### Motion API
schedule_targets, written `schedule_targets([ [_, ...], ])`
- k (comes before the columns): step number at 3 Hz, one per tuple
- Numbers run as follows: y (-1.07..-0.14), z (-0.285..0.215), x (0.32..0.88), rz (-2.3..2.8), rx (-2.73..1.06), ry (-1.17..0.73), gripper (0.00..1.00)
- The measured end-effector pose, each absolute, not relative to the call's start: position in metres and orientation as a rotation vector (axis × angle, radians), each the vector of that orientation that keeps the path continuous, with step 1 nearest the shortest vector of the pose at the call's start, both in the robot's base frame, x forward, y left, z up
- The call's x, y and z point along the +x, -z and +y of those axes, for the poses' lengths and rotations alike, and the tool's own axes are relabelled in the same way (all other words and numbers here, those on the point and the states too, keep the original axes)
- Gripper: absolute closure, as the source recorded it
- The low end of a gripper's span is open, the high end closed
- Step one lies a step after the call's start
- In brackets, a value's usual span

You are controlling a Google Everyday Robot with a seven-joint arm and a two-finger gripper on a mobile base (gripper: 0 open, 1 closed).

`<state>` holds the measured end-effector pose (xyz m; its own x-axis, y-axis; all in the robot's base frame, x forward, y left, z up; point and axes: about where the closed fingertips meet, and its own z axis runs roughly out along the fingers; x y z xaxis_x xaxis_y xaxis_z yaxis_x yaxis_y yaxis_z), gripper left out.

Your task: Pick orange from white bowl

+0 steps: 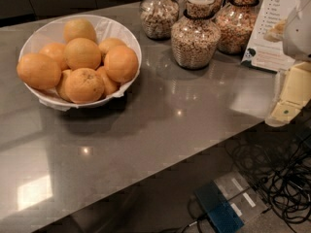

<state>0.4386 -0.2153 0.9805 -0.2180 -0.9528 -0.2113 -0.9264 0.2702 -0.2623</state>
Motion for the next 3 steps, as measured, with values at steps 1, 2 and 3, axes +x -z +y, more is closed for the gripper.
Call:
schedule_targets([
  [1, -0.981, -0.214, 0.439, 2.214, -1.718, 0.114, 0.0],
  [2, -0.976, -0.187, 0.456, 2.125, -1.751, 0.105, 0.0],
  [3, -0.971, -0.14, 0.481, 1.976, -1.809, 0.073, 0.0],
])
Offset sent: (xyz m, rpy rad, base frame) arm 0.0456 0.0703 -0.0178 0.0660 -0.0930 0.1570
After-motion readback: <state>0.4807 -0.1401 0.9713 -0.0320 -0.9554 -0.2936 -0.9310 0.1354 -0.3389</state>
